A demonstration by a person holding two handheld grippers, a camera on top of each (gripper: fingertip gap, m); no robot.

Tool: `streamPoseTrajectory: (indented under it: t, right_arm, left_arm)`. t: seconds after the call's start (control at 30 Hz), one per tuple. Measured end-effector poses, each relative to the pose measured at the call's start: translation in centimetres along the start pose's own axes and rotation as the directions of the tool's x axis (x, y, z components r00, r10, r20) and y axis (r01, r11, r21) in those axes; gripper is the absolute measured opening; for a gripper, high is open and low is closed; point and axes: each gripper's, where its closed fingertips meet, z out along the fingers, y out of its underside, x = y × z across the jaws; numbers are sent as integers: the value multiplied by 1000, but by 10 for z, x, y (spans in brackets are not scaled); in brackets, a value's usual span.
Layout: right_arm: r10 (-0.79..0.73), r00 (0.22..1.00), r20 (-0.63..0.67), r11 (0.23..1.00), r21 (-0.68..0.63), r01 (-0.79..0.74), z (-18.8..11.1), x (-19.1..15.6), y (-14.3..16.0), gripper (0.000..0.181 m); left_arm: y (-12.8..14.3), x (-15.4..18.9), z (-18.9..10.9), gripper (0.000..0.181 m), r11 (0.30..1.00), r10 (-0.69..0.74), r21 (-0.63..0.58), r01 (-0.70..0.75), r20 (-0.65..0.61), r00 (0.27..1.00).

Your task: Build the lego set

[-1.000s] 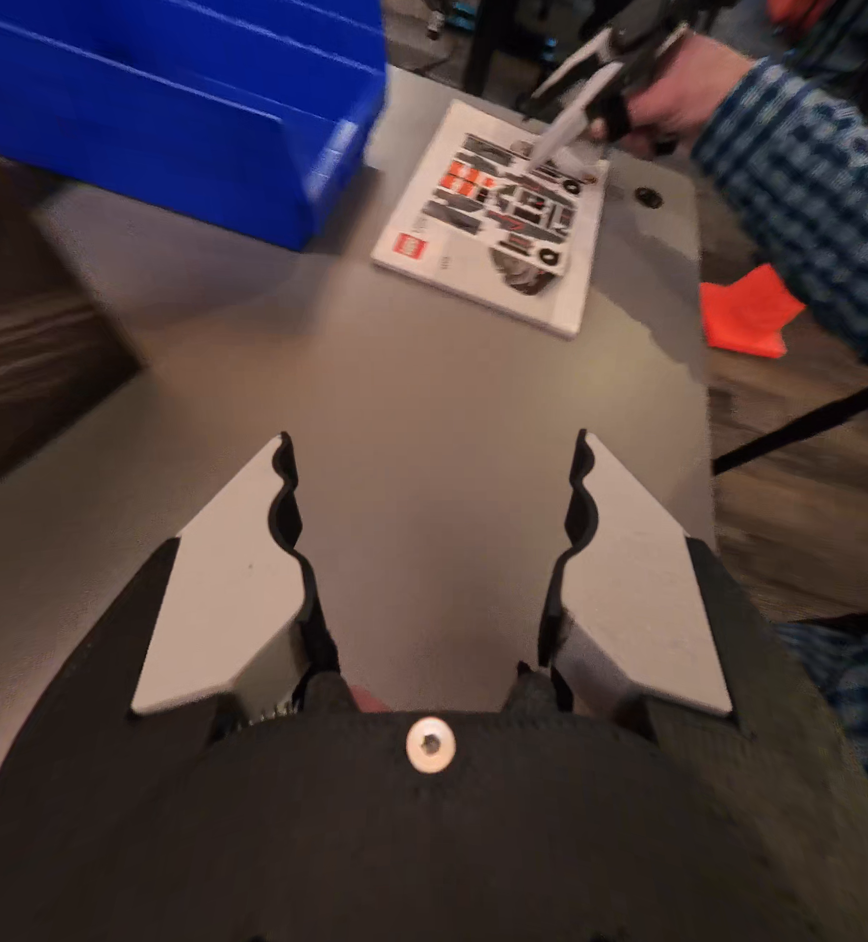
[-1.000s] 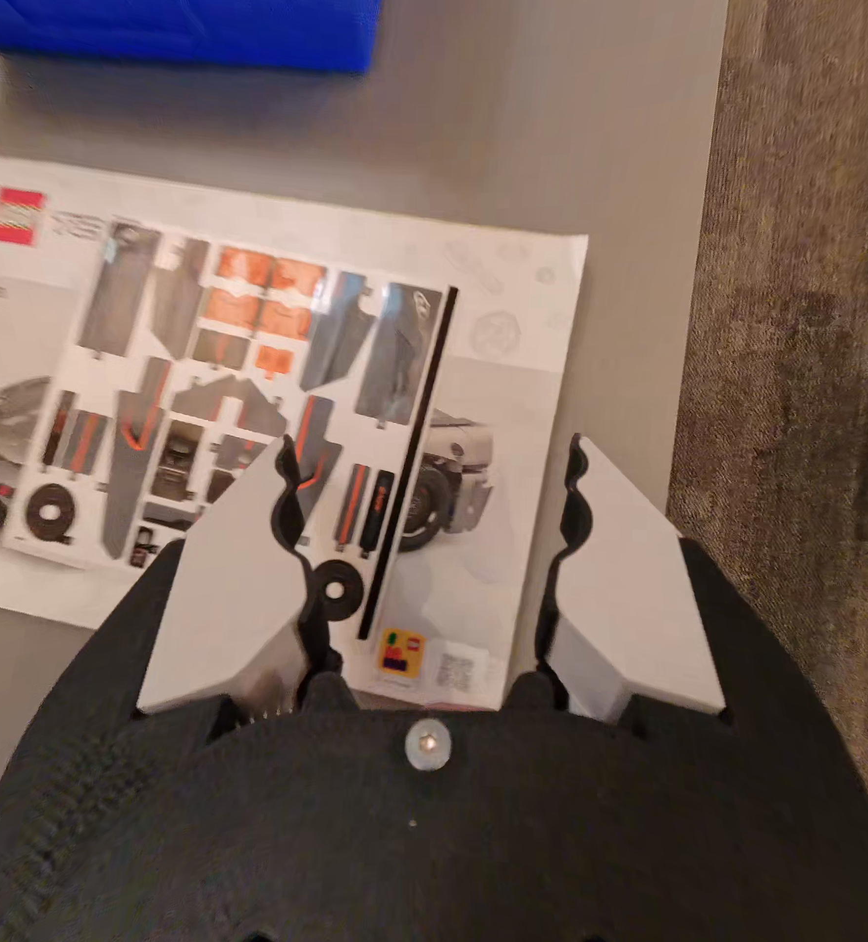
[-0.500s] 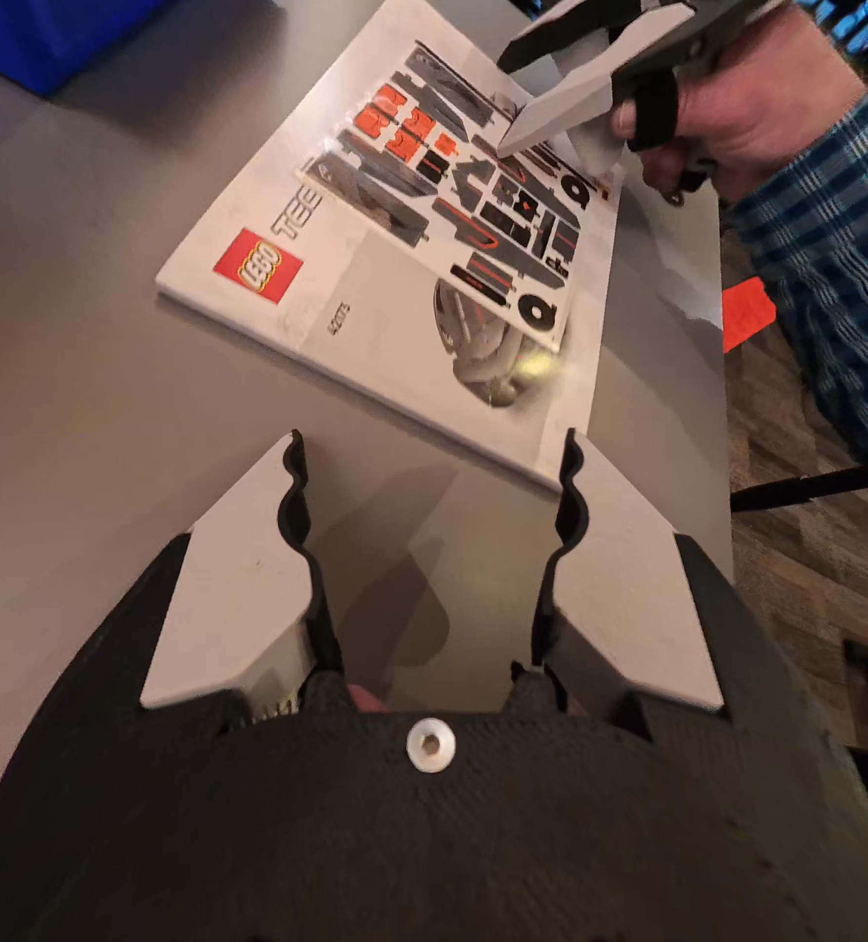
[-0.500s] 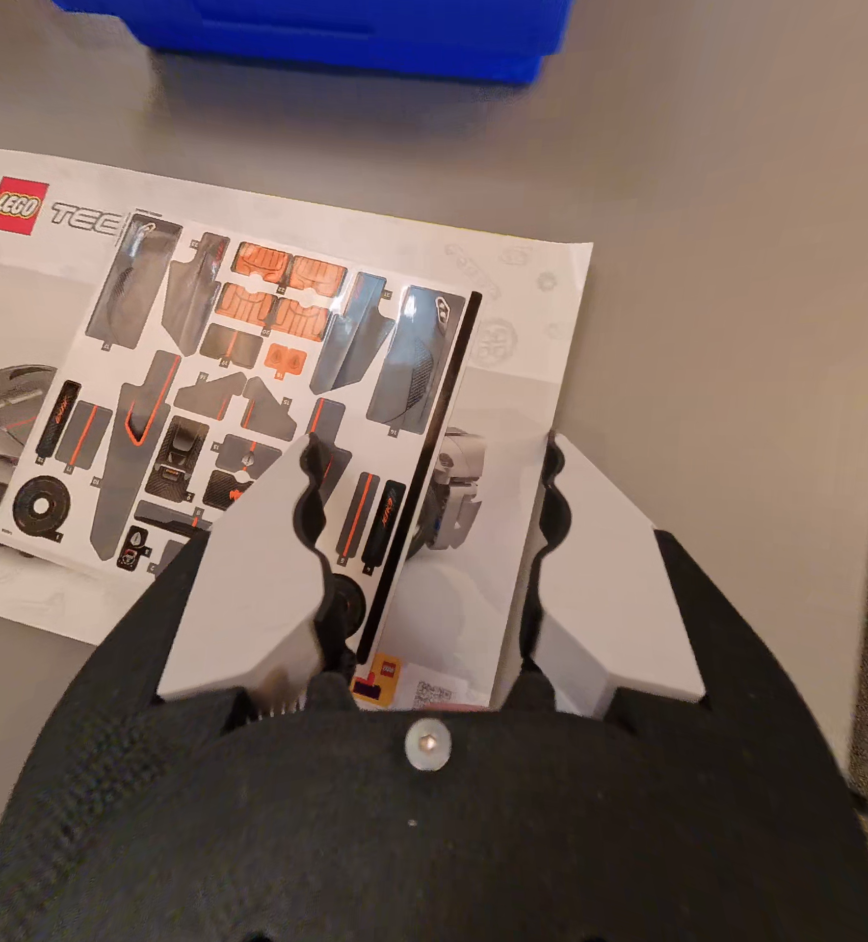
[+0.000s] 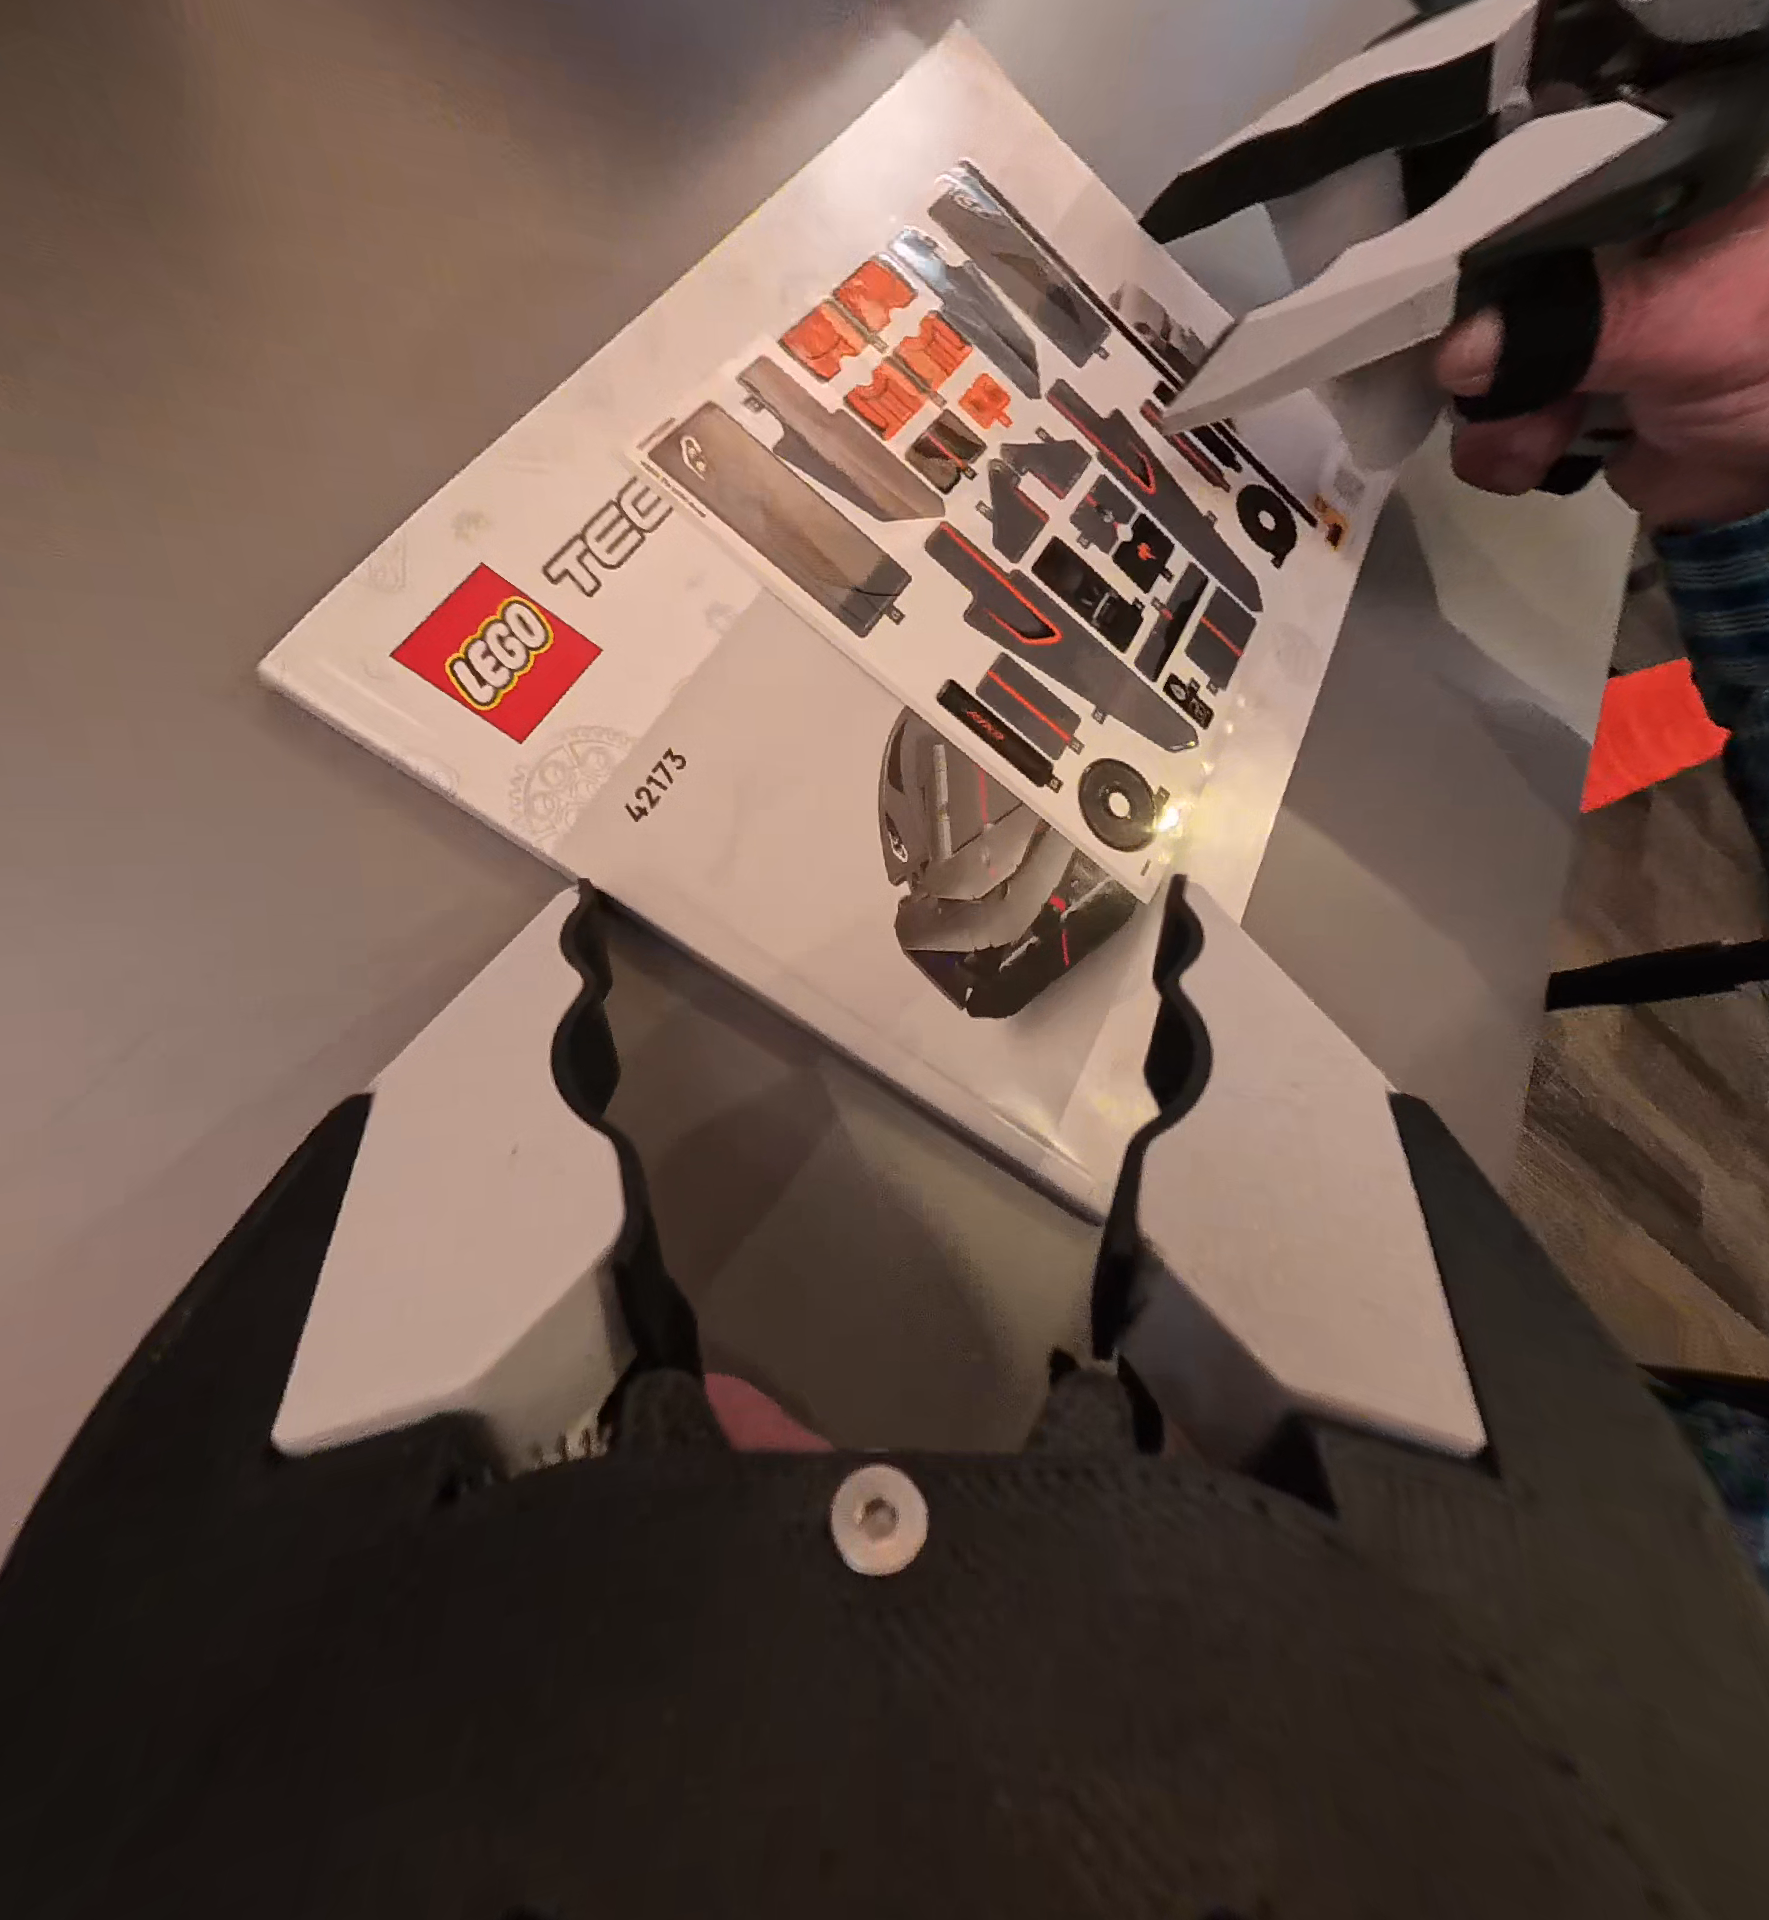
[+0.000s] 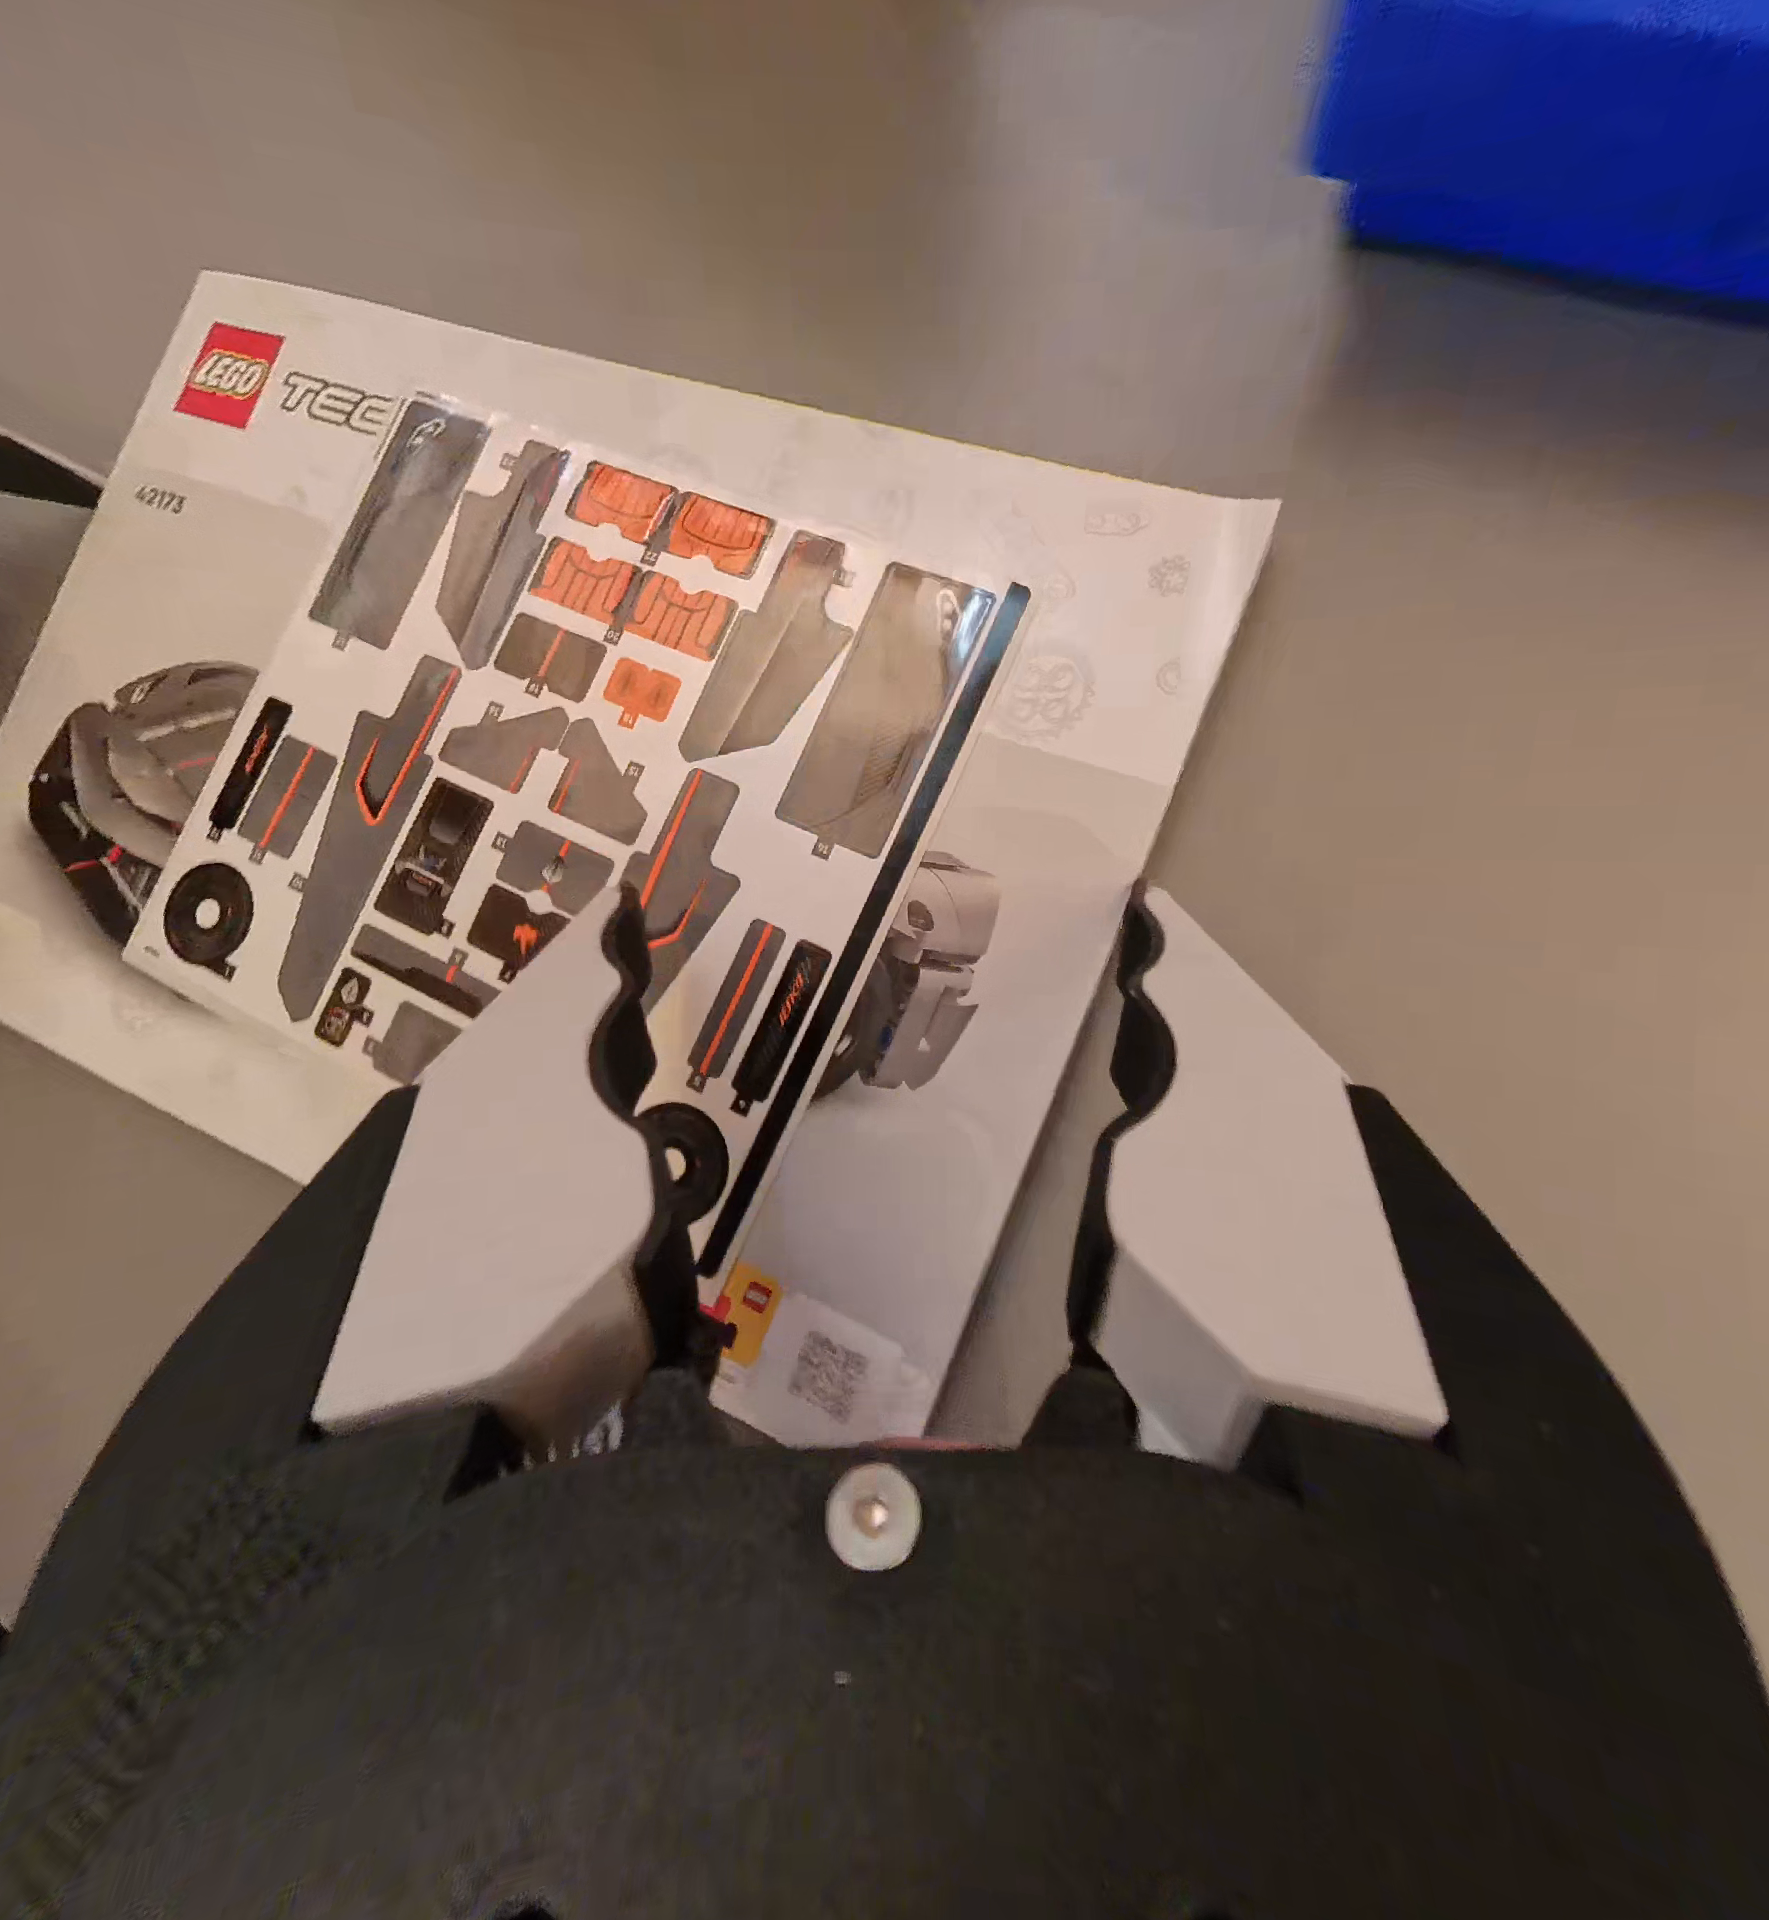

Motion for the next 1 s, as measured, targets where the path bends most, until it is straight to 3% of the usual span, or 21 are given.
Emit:
streamPoseTrajectory:
  t: [0.3, 0.5, 0.67, 0.8, 1.0]
  right_arm:
    - [-102, 982, 162, 994, -12, 105, 57, -121, -37, 87]
    - [-195, 964, 178, 979, -30, 204, 77, -172, -41, 88]
    - [-225, 953, 204, 972, -29, 235, 80, -182, -41, 81]
    - [-304, 931, 200, 952, 26, 305, 75, -180, -53, 93]
    - [-551, 803, 226, 829, 35, 558, 89, -182, -64, 106]
  left_arm:
    - [58, -74, -98, 101, 995, -101, 10, 101, 183, 978]
    - [93, -92, -139, 94, 990, -136, 2, 140, 251, 958]
    - [102, -94, -155, 96, 988, -153, 32, 150, 252, 955]
    - [86, -101, -161, 106, 1000, -8, 13, 4, 338, 941]
    - [73, -115, -122, 121, 940, 320, -228, -252, 342, 884]
